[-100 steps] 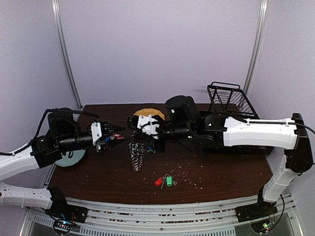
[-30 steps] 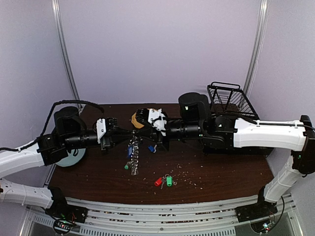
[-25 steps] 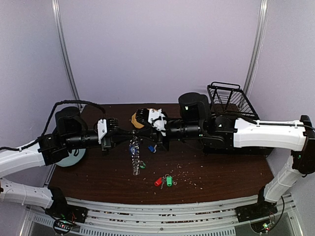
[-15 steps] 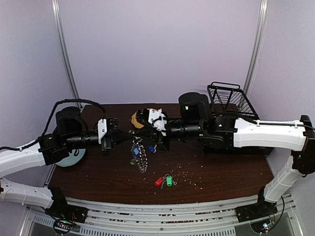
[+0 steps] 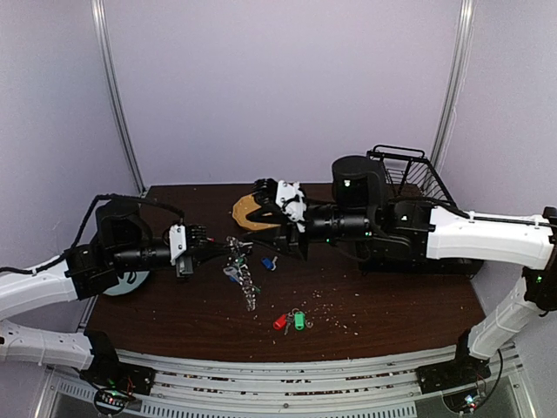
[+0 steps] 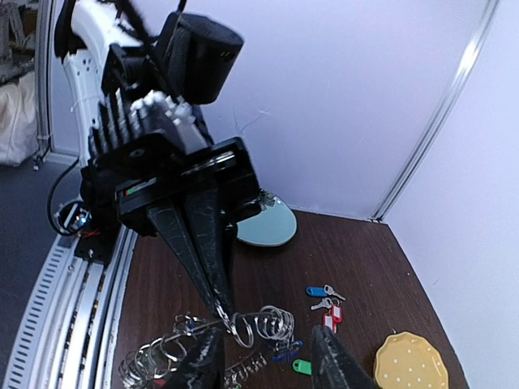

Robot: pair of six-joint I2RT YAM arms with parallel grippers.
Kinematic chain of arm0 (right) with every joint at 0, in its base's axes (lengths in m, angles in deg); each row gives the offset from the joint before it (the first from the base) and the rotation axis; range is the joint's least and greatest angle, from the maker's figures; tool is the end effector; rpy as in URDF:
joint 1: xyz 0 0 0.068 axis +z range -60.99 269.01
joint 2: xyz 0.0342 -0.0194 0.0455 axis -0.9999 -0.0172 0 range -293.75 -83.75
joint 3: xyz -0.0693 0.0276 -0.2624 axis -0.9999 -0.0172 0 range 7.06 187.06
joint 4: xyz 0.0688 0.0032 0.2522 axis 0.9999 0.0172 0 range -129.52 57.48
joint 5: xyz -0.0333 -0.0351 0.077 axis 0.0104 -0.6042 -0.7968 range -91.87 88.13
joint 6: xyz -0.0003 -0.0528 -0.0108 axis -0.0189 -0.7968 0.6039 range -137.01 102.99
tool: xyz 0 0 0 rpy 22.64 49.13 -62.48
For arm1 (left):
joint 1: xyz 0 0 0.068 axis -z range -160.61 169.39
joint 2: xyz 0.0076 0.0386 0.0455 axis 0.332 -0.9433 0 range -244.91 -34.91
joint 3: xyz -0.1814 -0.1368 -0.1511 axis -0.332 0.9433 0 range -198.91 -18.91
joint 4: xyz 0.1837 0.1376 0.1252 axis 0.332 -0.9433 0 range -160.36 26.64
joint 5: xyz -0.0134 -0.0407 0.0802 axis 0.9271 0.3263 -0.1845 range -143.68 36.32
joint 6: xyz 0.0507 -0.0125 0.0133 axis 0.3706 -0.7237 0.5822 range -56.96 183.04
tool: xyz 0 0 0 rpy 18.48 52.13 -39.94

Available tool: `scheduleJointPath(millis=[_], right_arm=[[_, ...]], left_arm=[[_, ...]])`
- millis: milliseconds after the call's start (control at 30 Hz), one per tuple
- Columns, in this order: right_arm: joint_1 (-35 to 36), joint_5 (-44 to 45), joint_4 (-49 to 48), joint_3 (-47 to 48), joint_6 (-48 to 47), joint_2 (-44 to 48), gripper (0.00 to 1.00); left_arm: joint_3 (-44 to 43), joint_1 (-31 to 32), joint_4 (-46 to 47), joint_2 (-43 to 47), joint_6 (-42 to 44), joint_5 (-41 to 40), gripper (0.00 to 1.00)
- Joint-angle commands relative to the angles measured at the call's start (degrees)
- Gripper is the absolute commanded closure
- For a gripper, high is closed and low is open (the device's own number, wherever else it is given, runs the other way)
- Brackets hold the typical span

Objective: Put the keys on the keyring

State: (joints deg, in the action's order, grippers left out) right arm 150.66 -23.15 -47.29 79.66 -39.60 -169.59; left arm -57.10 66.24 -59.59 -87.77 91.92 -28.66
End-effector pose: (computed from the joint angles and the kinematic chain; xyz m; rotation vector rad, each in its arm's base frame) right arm 0.1596 0.3227 0.3689 -1.3570 1.0674 0.8184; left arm 0.1375 -0.1687 0.2999 1.3301 1.1872 -0.6105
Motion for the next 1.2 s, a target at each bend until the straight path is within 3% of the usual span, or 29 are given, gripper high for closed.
scheduleJointPath(millis=[0, 233, 500, 667, 1167], right_arm=[[-1.49, -2.03, 1.59, -3.59, 6.34, 6.83, 0.58], [-3.5, 6.18, 11.55, -6.83, 23.03, 7.96, 0.47], [-7.13, 10.73, 28.7, -2.22, 40.51, -3.58, 0.36], [-6.74, 13.27, 38.74, 0.96, 44.8, -13.37, 0.56], [-10.5, -3.97, 28.79, -5.45, 37.19, -21.1, 0.66]], left_arm=[[0.89, -0.18, 0.97, 4.52, 7.87, 1.3, 1.0], [-1.07, 1.21, -6.53, 6.92, 16.21, 4.08, 1.0], [-1.94, 1.5, -8.69, 6.9, 16.92, 3.38, 1.0], [-1.28, 1.52, -7.95, 5.83, 15.7, 2.95, 1.0], [0.41, 1.49, -5.79, 7.04, 14.44, 2.58, 1.0]])
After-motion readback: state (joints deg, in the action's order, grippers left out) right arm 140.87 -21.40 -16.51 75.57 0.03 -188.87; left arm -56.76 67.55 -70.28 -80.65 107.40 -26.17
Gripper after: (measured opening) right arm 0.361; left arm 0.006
